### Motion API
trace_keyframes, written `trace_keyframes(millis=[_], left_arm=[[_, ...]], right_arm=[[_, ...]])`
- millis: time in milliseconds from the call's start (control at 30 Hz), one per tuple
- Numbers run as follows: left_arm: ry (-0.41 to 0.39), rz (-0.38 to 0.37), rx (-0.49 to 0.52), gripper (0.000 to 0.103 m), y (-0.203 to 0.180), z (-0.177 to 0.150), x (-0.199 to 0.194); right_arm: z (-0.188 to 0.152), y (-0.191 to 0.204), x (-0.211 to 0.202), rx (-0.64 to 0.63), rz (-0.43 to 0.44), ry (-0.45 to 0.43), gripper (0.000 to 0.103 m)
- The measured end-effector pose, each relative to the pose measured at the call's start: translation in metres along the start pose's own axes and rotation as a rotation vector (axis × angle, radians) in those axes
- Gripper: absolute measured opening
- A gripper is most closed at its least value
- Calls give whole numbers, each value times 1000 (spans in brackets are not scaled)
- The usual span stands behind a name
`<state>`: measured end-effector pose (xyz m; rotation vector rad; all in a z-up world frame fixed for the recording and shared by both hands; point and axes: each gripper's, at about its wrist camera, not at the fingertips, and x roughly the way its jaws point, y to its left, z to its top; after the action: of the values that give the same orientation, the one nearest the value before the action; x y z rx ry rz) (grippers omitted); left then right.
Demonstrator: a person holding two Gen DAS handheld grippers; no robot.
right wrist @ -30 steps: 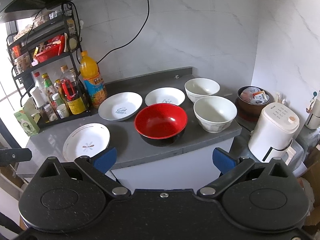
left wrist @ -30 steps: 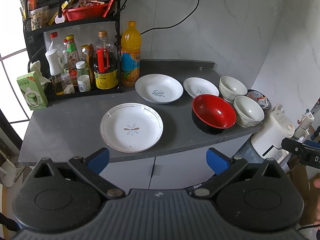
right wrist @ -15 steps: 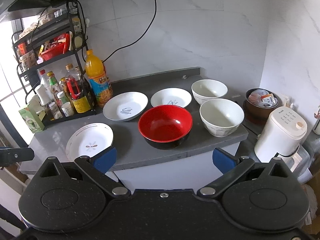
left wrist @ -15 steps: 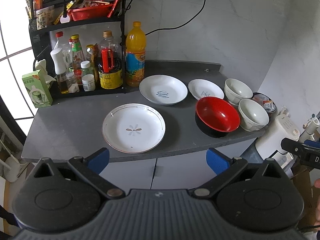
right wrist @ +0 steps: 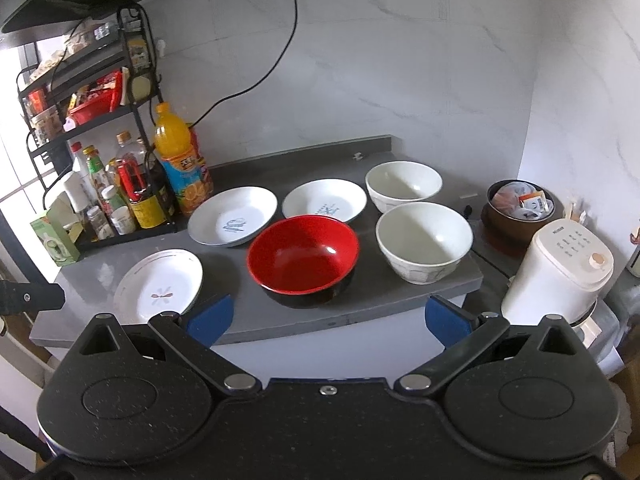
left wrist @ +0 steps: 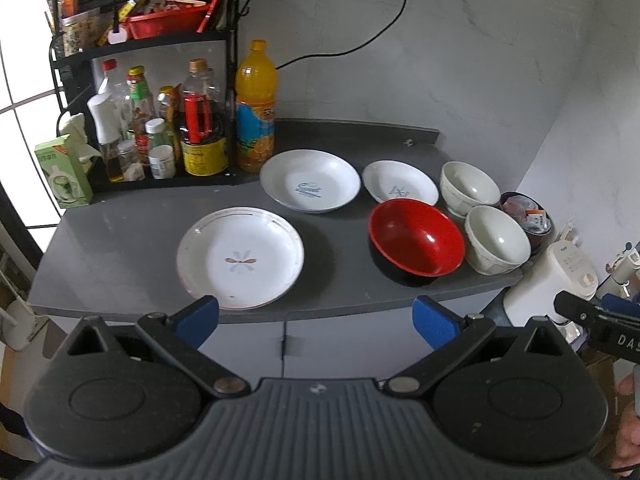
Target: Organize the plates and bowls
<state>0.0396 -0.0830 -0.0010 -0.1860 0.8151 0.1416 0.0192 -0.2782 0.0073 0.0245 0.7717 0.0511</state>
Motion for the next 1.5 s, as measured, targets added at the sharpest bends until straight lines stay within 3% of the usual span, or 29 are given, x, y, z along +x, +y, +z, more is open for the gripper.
trace_keyframes(millis=[400,933,1333,1500], left_arm=[[12,-53,22,100,-29,28,40],[38,-322,156,100,-59,103,137],[104,-391,247,100,-81,130,191],[123,-410,263,100,-93,136,199]], right_arm=[[11,-28,21,79,-47,-13,103],[33,-41,72,297,-224,-63,103],[42,-47,95,403,-323,-88,103],[42,-61,106,432,-299,-73,103]])
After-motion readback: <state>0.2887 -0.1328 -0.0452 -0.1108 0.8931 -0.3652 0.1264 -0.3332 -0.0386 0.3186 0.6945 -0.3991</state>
